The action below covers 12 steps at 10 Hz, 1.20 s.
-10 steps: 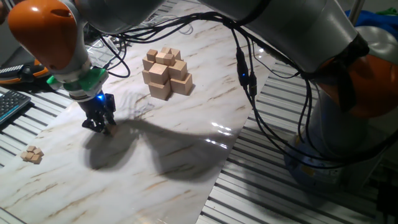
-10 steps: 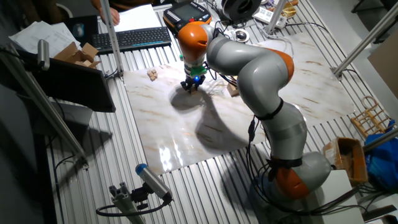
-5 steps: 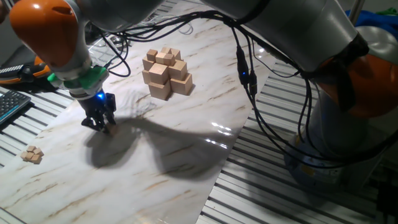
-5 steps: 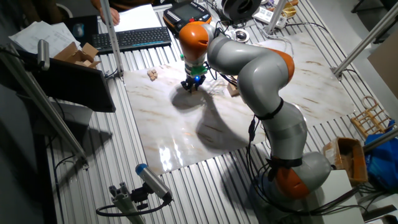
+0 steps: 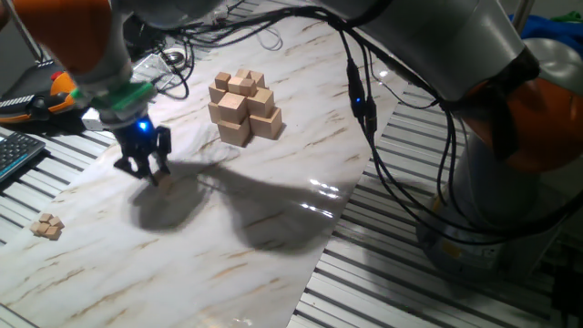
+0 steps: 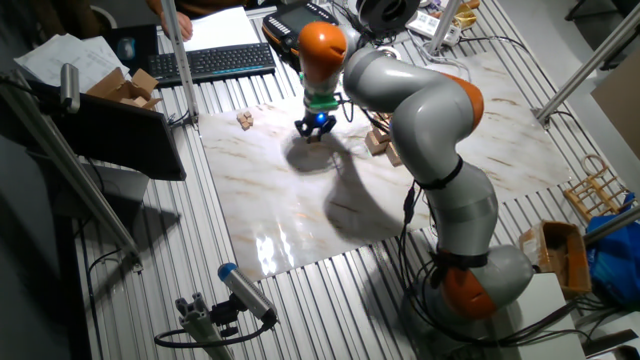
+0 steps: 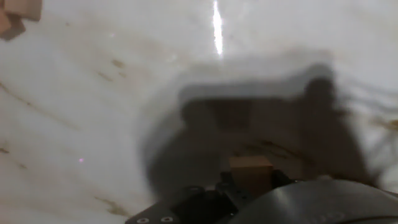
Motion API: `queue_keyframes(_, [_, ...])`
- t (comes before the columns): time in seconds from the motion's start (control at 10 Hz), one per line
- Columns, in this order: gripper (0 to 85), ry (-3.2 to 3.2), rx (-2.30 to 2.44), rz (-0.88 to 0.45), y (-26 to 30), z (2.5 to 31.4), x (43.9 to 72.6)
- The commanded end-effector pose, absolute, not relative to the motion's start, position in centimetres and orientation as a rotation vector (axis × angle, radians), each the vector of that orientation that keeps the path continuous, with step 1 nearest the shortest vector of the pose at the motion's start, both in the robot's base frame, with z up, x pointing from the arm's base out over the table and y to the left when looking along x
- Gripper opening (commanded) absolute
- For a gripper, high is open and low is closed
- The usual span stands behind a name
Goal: Stack the blocks into a cross shape
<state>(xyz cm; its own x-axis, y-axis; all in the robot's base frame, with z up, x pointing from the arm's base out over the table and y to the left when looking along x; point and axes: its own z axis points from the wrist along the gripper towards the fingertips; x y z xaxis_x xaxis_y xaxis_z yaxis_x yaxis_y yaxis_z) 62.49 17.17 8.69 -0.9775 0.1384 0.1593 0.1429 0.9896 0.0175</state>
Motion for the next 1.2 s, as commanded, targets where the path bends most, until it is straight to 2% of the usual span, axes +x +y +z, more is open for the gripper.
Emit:
queue_keyframes(0.0, [0.0,-2.939,-0.520,-0.055,16.0,9.3,62.4])
queue_keyframes(0.3, [0.0,-2.753,-1.146,-0.063,13.9,10.5,61.9])
queue_keyframes(0.5, [0.0,-2.690,-1.301,-0.012,12.8,10.9,61.8])
queue_keyframes(1.1, [0.0,-2.606,-1.555,-0.036,12.3,11.2,61.2])
